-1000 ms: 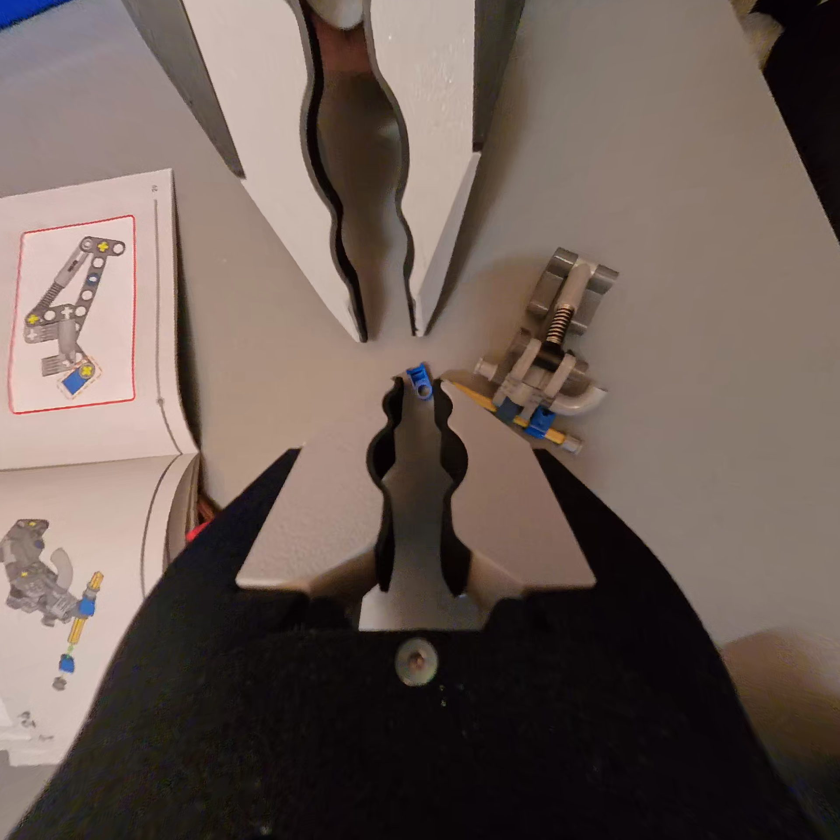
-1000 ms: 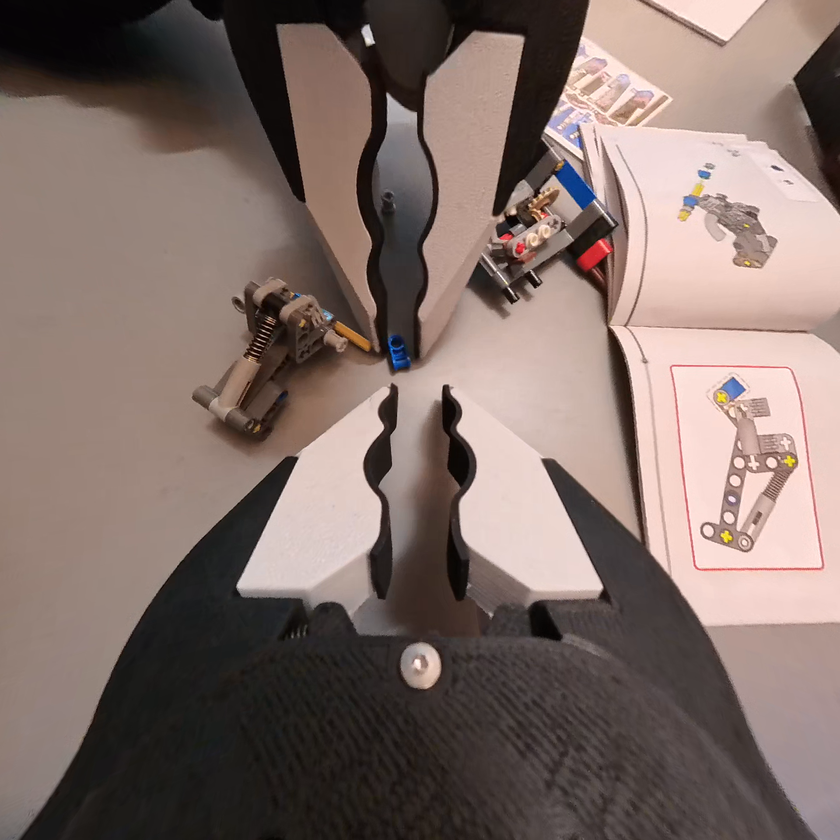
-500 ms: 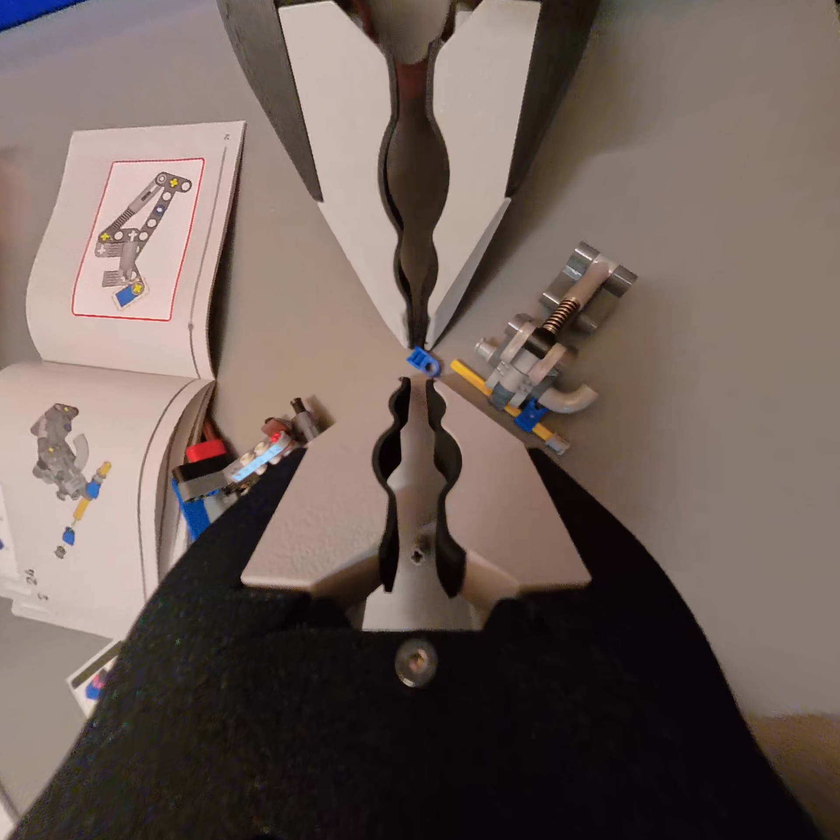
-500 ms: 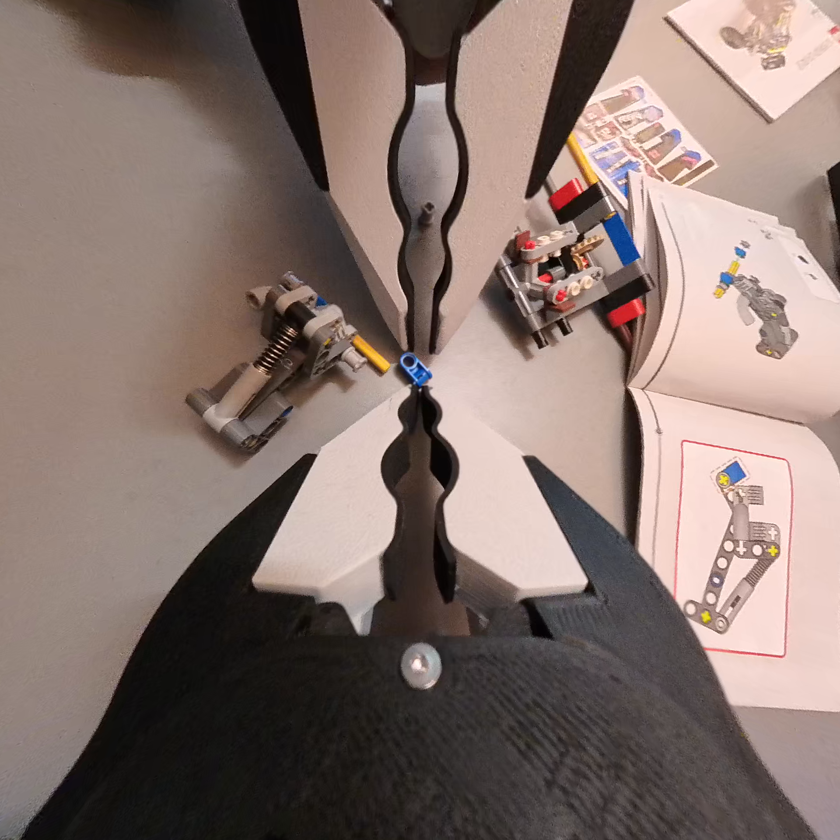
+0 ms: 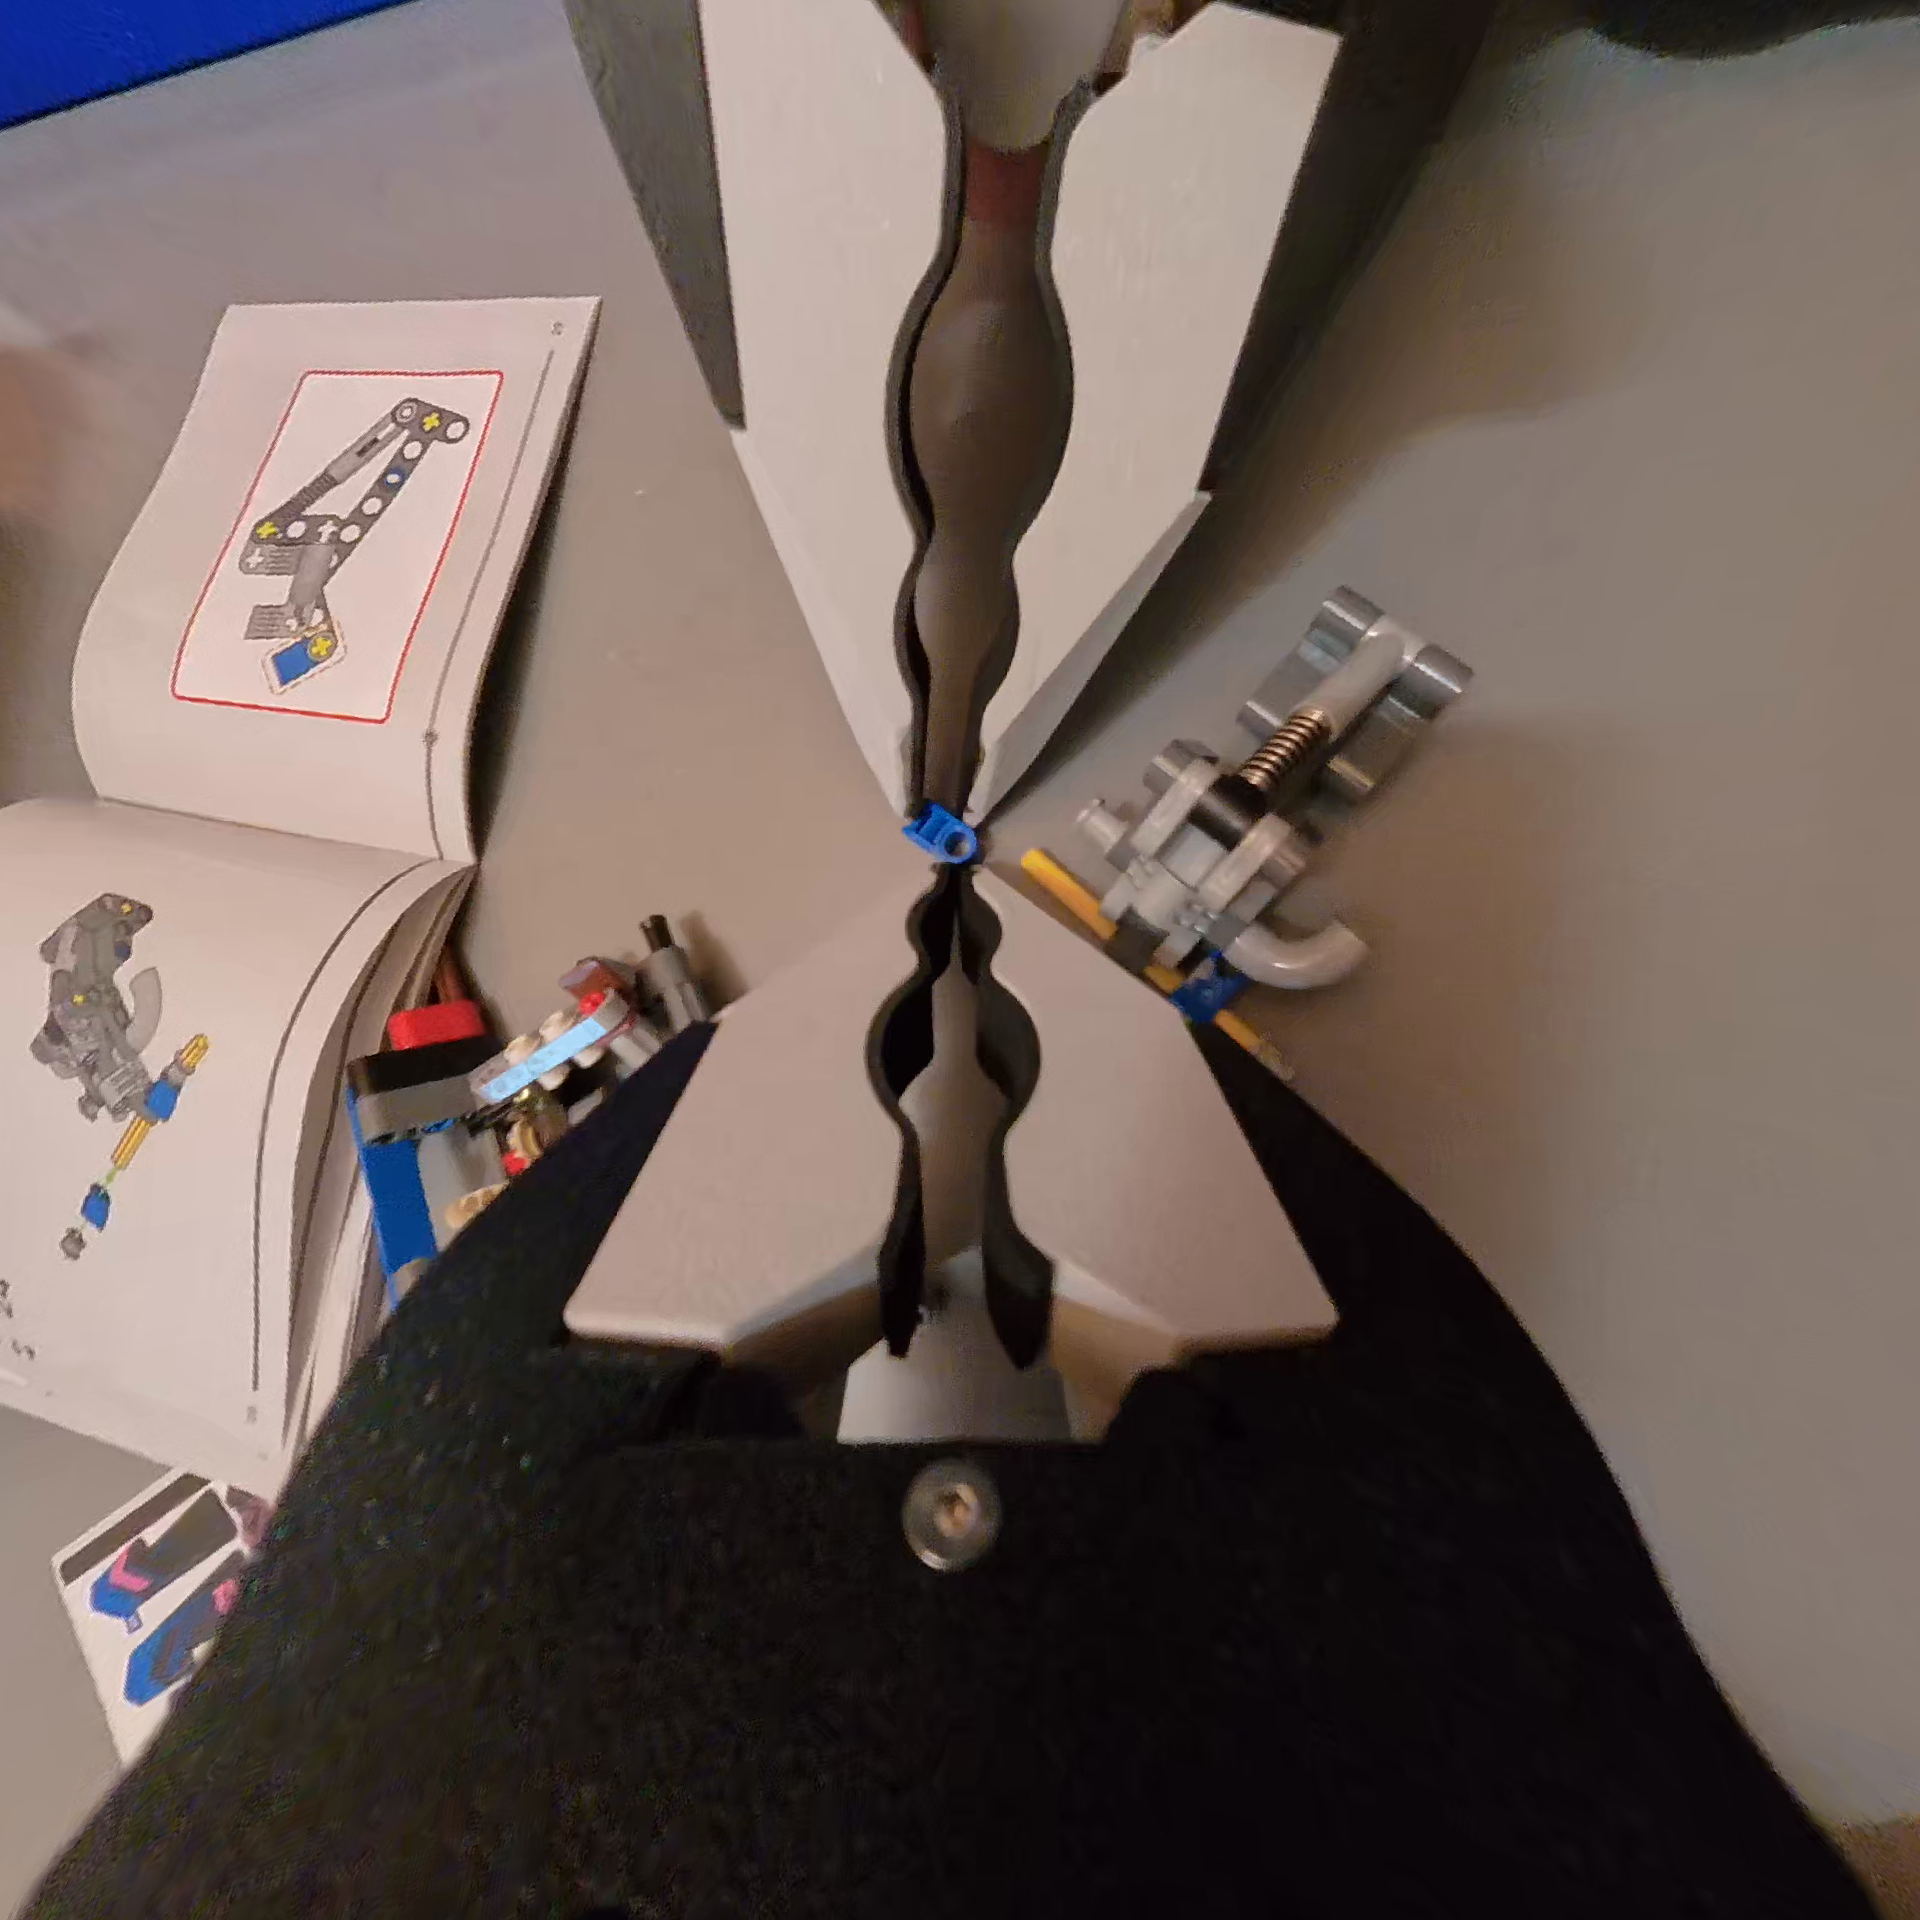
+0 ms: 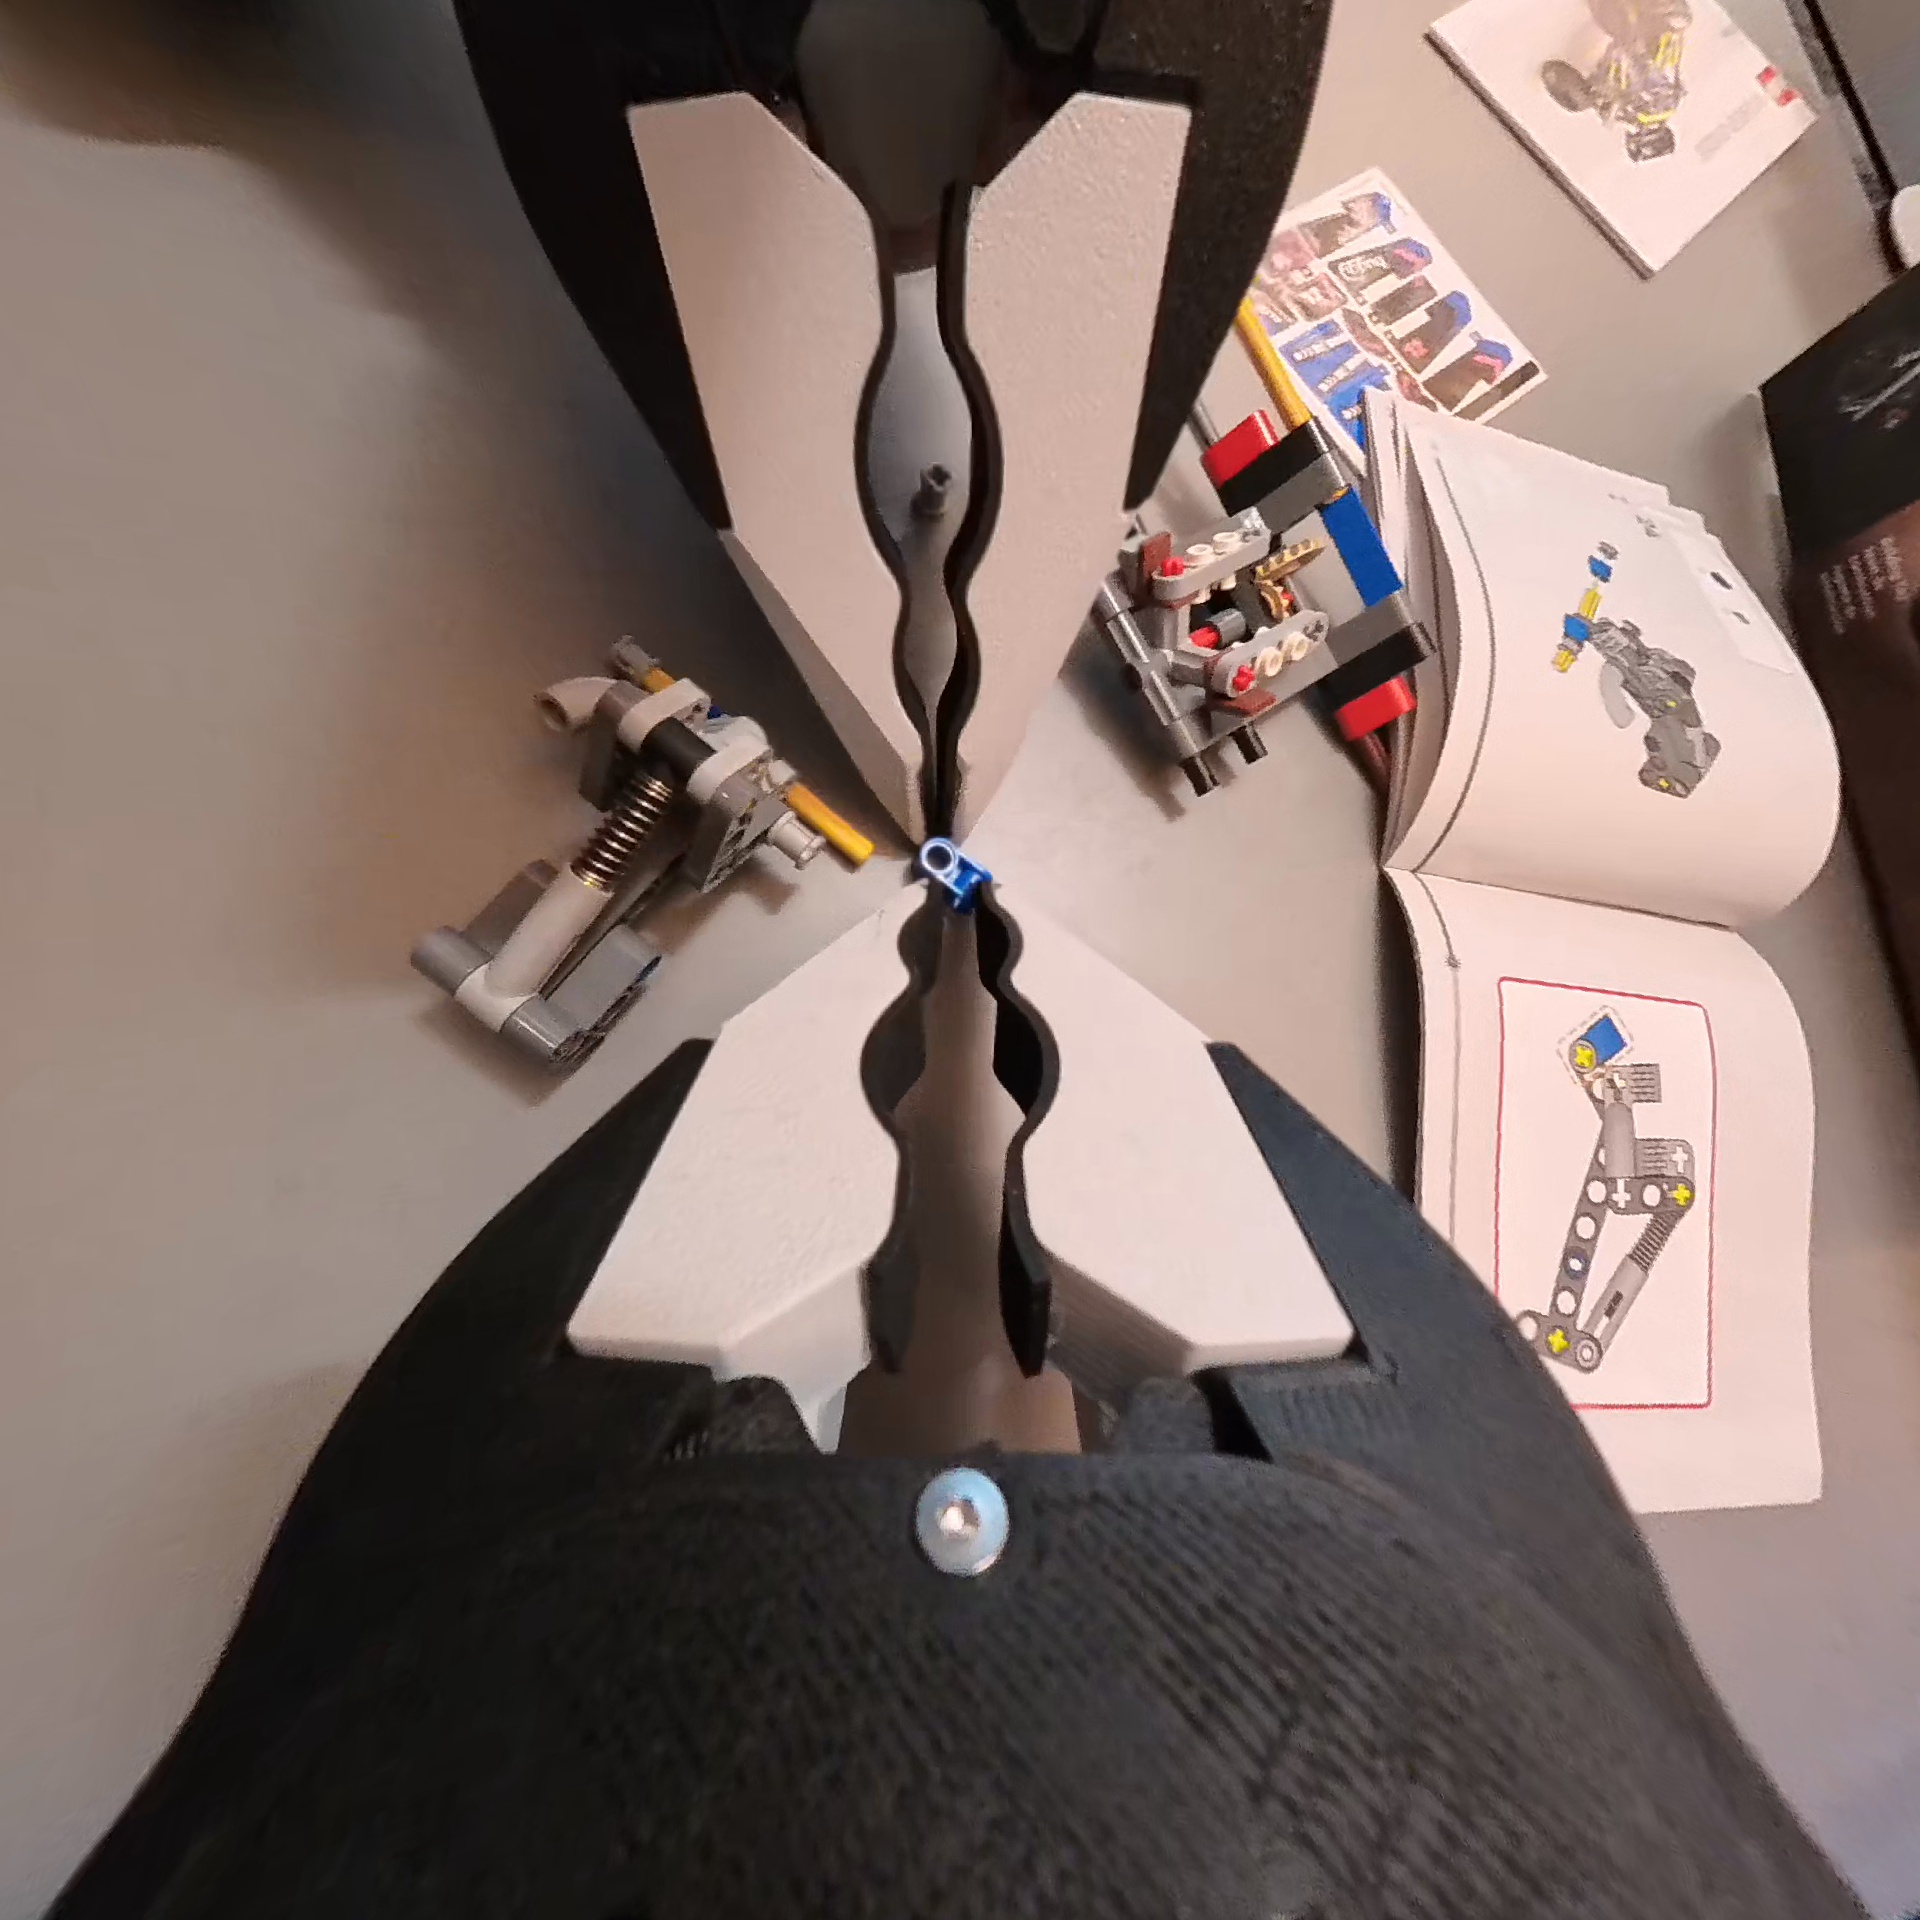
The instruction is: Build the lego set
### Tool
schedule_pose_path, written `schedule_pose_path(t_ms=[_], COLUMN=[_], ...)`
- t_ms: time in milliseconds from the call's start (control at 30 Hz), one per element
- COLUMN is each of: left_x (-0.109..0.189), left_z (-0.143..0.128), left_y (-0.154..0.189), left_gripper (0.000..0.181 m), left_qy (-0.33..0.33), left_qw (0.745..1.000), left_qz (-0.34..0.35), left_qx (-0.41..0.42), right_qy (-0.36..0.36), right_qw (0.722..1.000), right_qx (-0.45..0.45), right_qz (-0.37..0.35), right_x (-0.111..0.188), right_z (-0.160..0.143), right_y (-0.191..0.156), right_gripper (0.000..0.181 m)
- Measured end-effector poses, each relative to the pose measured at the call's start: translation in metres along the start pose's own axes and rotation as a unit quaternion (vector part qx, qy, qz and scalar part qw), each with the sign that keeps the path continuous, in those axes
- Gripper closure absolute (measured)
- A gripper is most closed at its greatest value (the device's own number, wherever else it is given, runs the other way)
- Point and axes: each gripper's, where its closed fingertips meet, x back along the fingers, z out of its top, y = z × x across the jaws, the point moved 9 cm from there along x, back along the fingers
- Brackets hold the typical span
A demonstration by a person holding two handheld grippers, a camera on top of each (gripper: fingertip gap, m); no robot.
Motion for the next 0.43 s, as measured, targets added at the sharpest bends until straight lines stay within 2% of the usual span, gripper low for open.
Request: schedule_pose_path(t_ms=[33, 167, 300, 433], left_x=[0.000, 0.000, 0.002, 0.007], left_z=[0.000, 0.002, 0.001, -0.002], left_y=[-0.001, 0.000, -0.004, -0.005], left_gripper=[0.181, 0.181, 0.181, 0.181], left_qy=[0.006, 0.041, 0.049, 0.053], left_qw=[1.000, 0.999, 0.999, 0.998], left_qz=[0.000, -0.019, 0.003, 0.014], left_qx=[0.004, -0.007, -0.002, 0.005], right_qy=[-0.002, -0.016, -0.002, 0.007], right_qw=[1.000, 1.000, 0.999, 0.998], right_qx=[-0.002, 0.006, -0.036, -0.066], right_qz=[0.000, -0.009, -0.013, 0.011], right_x=[0.001, 0.006, 0.019, 0.012], right_z=[0.000, -0.005, -0.005, -0.002], right_y=[0.000, 0.003, 0.005, -0.004], right_gripper=[0.178, 0.173, 0.169, 0.161])
